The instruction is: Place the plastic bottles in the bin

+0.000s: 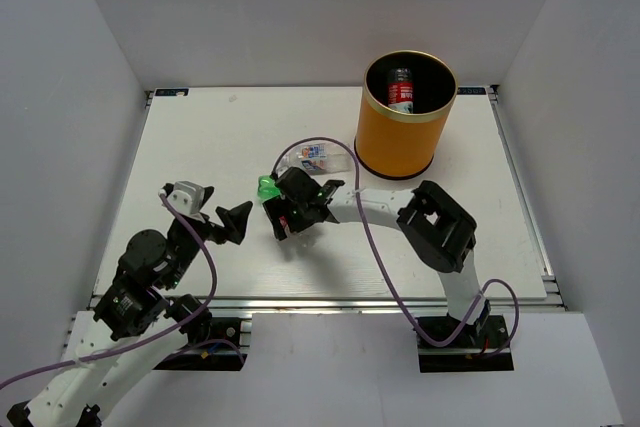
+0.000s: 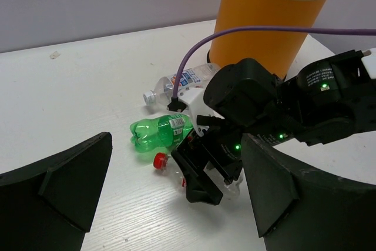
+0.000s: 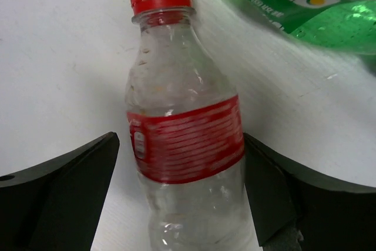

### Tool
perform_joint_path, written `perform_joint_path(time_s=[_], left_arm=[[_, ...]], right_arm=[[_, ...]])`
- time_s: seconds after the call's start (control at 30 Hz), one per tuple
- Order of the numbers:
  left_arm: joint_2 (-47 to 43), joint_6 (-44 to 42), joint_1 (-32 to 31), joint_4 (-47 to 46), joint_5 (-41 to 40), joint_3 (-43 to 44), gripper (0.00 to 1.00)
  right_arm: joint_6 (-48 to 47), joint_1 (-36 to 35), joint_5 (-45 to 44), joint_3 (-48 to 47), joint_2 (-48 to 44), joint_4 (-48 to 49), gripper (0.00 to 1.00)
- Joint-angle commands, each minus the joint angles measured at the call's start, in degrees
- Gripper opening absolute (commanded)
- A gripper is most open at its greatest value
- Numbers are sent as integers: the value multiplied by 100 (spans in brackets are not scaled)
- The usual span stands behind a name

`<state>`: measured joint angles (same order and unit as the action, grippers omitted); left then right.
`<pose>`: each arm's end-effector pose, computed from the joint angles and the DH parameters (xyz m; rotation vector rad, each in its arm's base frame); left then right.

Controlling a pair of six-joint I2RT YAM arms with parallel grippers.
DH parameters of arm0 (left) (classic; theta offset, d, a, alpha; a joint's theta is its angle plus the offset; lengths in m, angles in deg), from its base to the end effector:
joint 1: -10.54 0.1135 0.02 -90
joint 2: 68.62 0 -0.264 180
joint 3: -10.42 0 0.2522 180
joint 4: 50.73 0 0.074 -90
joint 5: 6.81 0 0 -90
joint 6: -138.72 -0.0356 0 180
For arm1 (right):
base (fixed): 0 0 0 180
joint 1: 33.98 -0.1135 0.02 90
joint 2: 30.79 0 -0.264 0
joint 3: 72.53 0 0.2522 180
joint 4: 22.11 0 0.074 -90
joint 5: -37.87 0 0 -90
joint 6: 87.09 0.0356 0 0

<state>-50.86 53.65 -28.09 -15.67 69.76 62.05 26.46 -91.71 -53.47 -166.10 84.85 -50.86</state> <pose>0.0728 -0.0476 0.3323 0.2863 1.5800 -0.4053 0.2341 0.3692 0.1718 -0.7391 2.4402 0.5684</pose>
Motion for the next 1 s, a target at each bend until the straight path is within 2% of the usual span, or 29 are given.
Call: perform_joint_path(time_s=[0.0, 0.07, 0.1, 0.2, 0.23, 0.3, 0.33, 0.4, 0.47, 0.6, 0.7, 0.83, 0.87, 0.93, 0.97], left_arm=[[-36, -36, 22, -73, 77, 10, 100], [113, -36, 22, -73, 25, -43, 100], [192, 16, 22, -143, 25, -43, 100], [745, 314, 22, 31, -229, 18, 100], [938, 420, 22, 119, -404, 80, 100], [1525, 710, 22, 470, -790, 291, 100], [1738, 1190, 75, 628, -1271, 448, 100], [2351, 1667, 75, 1182, -1582, 659, 100], [2766, 2640, 75, 1638, -1750, 967, 100], [2891, 3573, 75, 1501, -1751, 968, 100], [3101, 3971, 75, 1211, -1602, 846, 100], [3900, 3885, 75, 1044, -1049, 1064, 100], [4067, 3745, 75, 1043, -978, 1204, 100], [4524, 3280, 75, 990, -916, 1363, 100], [4656, 2529, 75, 938, -724, 1494, 100]], right_arm=[[-411, -150, -655, -228, 240, -145, 87], [-770, -203, -770, -219, 258, -145, 81], [-843, -212, -693, -176, 214, -145, 62], [-1326, -159, -71, 26, -30, -75, 28], [-1422, -159, 19, 79, -93, -110, 10], [-1835, -159, 465, 325, -391, -145, 0], [-2037, -142, 616, 378, -714, -224, 0], [-2152, -115, 539, 448, -997, -426, 0], [-2503, 234, 172, 615, -1831, -461, 0], [-2583, 683, -366, 703, -2797, -611, 0], [-2907, 1035, -663, 669, -3535, -602, 0], [-3531, 1404, -1024, 353, -4363, -383, 0], [-3637, 1475, -1139, 300, -4443, -26, 0], [-4191, 1676, -1673, 255, -4593, 354, 0], [-4323, 1834, -1868, 299, -4594, 1060, 0]])
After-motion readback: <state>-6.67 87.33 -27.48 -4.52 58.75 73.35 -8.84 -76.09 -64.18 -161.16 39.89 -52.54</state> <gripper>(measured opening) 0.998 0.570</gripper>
